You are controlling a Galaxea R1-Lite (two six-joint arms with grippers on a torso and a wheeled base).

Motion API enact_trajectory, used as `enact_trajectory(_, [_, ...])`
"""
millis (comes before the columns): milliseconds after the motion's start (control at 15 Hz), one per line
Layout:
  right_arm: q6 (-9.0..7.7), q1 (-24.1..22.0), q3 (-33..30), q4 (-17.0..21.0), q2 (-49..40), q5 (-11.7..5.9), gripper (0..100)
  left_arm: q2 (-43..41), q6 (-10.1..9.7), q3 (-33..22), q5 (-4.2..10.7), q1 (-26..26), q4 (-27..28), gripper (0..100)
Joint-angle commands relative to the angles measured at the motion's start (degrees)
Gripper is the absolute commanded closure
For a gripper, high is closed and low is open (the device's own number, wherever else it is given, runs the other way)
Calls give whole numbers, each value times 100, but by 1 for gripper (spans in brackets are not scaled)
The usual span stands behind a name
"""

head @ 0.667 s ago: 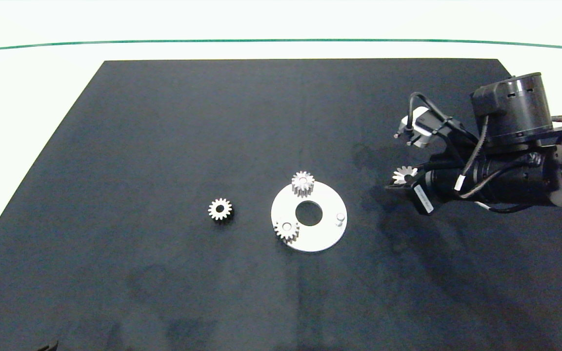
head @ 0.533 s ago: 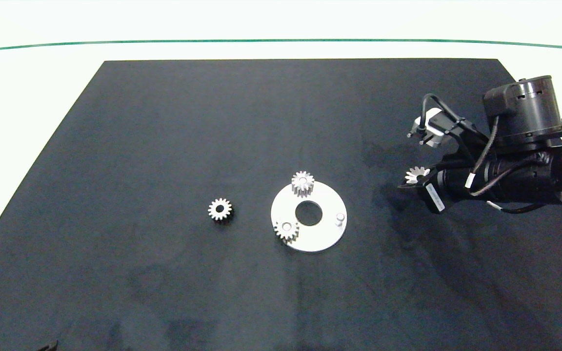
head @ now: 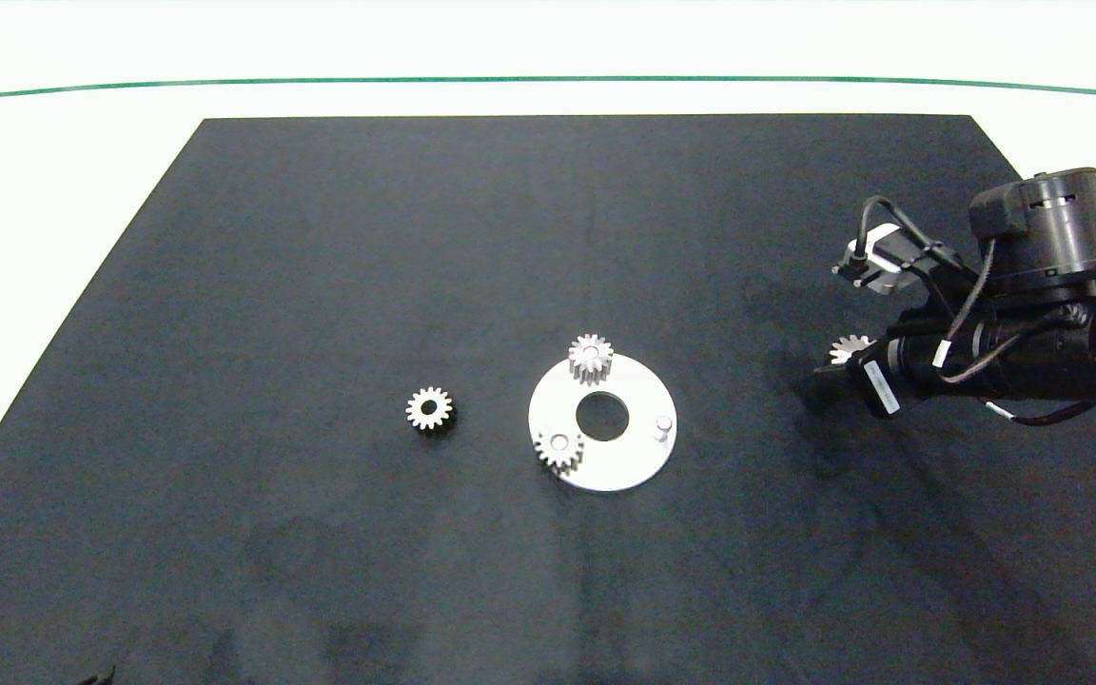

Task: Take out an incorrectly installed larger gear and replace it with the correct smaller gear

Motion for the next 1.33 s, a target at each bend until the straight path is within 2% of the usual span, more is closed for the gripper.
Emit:
enact_trajectory(67, [-14, -41, 136, -9, 28, -7, 72, 12, 1, 1, 3, -1, 16, 0])
enact_trajectory(200, [-5, -41, 154, -9, 37, 2, 72, 12, 1, 1, 3, -1, 16, 0])
enact_trajectory(267, [-5, -49, 145, -26, 37, 2, 0, 3, 1, 1, 3, -1, 16, 0])
enact_trajectory(533, [-5, -67, 250, 0, 20, 98, 0, -5, 1, 1, 3, -1, 16, 0])
enact_trajectory(867, [4, -84, 373, 18, -270, 107, 0, 3, 19, -51, 3, -27, 16, 0])
enact_trajectory(1000, [30, -76, 426, 18, -640, 151, 0, 118, 388, -78, -15, -27, 16, 0])
enact_trajectory(1133, [285, -67, 523, 26, -1026, 116, 0, 276, 625, -78, -50, -36, -11, 0])
enact_trajectory(1333, [329, -216, 593, 35, -1466, 81, 0, 636, 1117, -113, -76, -63, -292, 0])
